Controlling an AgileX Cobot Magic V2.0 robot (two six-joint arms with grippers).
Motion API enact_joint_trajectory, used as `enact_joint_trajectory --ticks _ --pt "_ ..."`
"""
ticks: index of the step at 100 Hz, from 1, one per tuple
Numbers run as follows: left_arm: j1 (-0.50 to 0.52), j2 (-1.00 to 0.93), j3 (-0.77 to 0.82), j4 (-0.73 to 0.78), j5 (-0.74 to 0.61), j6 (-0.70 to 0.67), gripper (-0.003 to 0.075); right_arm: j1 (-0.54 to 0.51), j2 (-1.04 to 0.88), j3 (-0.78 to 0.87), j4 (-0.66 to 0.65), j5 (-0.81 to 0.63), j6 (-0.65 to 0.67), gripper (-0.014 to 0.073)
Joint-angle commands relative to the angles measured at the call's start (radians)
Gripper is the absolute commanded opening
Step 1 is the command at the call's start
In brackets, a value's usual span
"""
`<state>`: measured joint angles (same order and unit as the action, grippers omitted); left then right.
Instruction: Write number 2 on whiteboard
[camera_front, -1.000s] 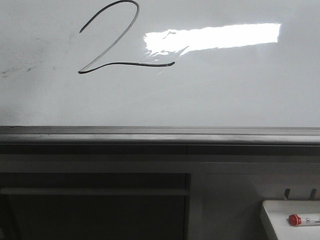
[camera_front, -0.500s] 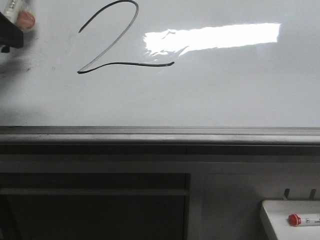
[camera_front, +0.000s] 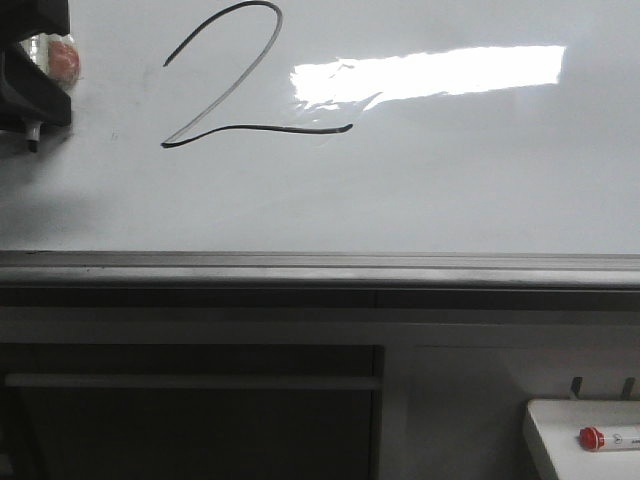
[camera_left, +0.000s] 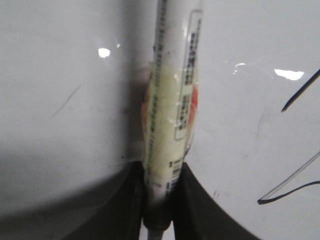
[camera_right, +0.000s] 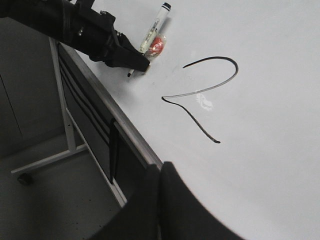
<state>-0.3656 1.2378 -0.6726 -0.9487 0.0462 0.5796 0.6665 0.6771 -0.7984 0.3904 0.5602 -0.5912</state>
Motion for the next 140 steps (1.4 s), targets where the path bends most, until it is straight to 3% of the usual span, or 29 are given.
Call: enact_joint_trajectory --ticks 1,20,66,75,90,95,140 --pt "-0.001 0.003 -0.052 -0.003 -0.058 -0.006 -0.0020 -0.008 -0.001 -0.026 0.030 -0.072 0.002 -0.0071" --pt "-0.004 0.003 -0.109 0.077 0.050 -0.006 -0.0020 -0.008 0.000 -0.025 0.039 -0.076 0.002 -0.0071" --pt "-0.004 0.003 -0.111 0.069 0.065 -0.006 -0.0015 -0.008 0.001 -0.025 0.085 -0.084 0.002 -0.0071" --pt "-0.004 0.003 -0.111 0.069 0.081 -0.006 0.0071 -0.008 0.001 -0.025 0.091 -0.076 0.002 -0.0071" --pt "-0.004 0.003 -0.111 0.067 0.081 -0.006 0.0370 -0.008 0.001 -0.025 0.096 -0.067 0.002 -0.0071" --pt "-0.004 0.003 -0.111 0.067 0.077 -0.006 0.0438 -0.008 0.001 -0.025 0.100 -0.065 0.002 -0.0071" --pt "-0.003 -0.068 -0.115 0.085 0.154 -0.006 0.0533 -0.008 0.001 -0.025 0.124 -0.025 0.002 -0.0071"
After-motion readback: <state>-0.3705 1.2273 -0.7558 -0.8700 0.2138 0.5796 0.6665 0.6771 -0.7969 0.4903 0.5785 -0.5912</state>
